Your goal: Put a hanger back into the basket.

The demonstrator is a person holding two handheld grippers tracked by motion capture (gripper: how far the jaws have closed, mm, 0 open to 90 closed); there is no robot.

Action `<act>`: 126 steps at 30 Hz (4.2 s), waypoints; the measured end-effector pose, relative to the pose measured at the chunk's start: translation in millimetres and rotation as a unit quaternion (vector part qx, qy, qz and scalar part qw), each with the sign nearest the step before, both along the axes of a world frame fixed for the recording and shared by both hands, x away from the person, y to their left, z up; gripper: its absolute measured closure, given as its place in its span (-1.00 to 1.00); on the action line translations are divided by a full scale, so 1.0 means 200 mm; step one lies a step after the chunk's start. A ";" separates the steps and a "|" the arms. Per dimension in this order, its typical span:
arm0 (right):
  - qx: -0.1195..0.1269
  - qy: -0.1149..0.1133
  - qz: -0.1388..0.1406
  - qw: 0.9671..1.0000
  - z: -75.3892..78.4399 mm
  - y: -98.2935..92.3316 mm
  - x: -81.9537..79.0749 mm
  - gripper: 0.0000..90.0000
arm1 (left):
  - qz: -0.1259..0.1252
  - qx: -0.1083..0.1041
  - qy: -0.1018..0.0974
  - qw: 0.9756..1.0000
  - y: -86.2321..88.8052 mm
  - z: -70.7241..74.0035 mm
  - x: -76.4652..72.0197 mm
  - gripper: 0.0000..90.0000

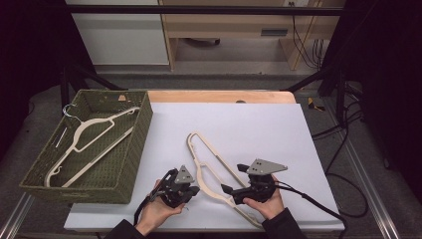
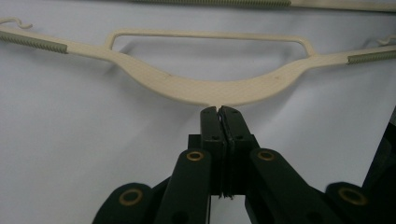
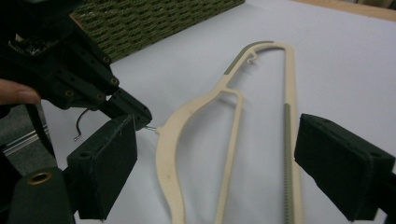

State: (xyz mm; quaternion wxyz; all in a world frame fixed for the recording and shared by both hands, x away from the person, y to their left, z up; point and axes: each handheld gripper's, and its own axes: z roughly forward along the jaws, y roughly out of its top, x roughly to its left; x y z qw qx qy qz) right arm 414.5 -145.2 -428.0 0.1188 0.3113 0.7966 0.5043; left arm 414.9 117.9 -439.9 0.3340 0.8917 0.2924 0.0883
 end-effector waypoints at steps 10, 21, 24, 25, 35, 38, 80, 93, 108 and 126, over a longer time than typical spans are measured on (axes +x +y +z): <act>-0.032 0.018 0.023 0.999 -0.07 0.11 0.00 -0.49 | 0.010 0.004 -0.023 1.000 -0.04 0.09 -0.01 0.97; -0.089 0.016 0.041 0.995 -0.11 0.18 -0.01 -0.03 | 0.016 0.000 -0.015 1.000 -0.06 0.14 0.00 0.97; -0.099 0.013 0.043 0.994 -0.13 0.18 0.00 0.08 | 0.014 -0.002 -0.014 1.000 -0.06 0.15 0.01 0.97; -0.101 0.014 0.047 0.994 -0.13 0.19 0.00 0.12 | 0.017 -0.002 -0.014 1.000 -0.06 0.15 0.01 0.97; -0.115 0.013 0.065 0.991 -0.15 0.20 0.00 0.54 | 0.015 -0.006 -0.014 1.000 -0.07 0.17 0.01 0.97; -0.113 0.015 0.070 0.991 -0.15 0.21 -0.01 0.62 | 0.017 -0.009 -0.015 1.000 -0.07 0.16 0.00 0.97; -0.118 -0.038 -0.008 0.992 0.07 0.01 0.04 0.81 | 0.057 -0.161 -0.102 0.980 0.34 0.27 0.07 -0.79; -0.098 -0.041 -0.064 0.992 0.11 -0.09 0.08 0.94 | 0.061 -0.148 -0.101 0.982 0.33 0.25 0.07 -0.81; -0.029 -0.021 0.055 0.998 0.19 -0.01 0.02 0.94 | 0.015 -0.144 -0.119 0.982 0.23 0.33 0.05 -0.80; -0.026 0.000 0.115 0.993 0.17 0.05 0.00 0.94 | -0.062 -0.088 -0.103 0.989 0.03 0.28 0.10 0.02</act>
